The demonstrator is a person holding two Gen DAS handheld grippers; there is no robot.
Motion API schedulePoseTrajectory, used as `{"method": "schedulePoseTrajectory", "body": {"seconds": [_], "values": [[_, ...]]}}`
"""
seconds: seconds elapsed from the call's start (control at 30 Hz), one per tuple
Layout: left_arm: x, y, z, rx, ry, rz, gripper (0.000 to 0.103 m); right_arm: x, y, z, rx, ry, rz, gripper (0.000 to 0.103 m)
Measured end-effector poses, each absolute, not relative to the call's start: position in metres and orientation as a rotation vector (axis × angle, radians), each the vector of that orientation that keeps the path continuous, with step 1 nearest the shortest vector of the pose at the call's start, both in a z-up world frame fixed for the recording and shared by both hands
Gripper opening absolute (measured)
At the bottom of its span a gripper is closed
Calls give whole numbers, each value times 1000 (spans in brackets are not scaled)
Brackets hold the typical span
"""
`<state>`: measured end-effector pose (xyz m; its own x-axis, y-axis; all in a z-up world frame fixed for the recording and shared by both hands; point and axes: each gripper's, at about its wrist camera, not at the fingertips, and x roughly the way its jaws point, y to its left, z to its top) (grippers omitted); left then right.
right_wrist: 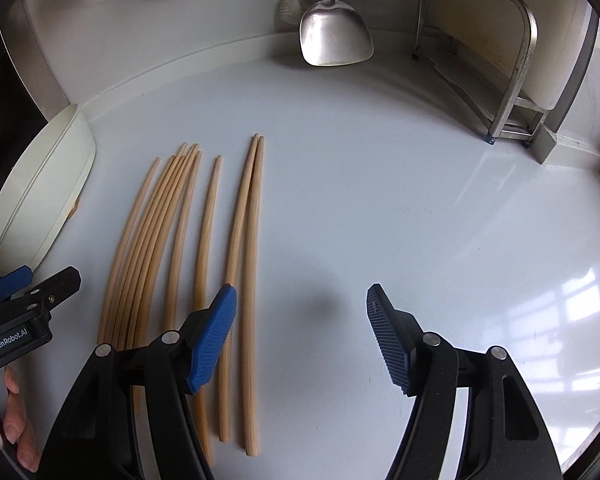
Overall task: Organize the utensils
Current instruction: 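Close the right tool on a chopstick while the left tool grasps another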
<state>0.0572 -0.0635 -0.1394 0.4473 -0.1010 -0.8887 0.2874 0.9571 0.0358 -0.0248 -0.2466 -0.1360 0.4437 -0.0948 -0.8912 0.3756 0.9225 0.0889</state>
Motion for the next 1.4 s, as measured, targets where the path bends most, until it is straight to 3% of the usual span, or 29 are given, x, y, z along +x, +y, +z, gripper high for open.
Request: {"method": "schedulePoseTrajectory", "body": {"seconds": [1.4], "values": [[65,-83,-167,224,1094,-242,96,-24,-247,-153,215,1070,-326,65]]}}
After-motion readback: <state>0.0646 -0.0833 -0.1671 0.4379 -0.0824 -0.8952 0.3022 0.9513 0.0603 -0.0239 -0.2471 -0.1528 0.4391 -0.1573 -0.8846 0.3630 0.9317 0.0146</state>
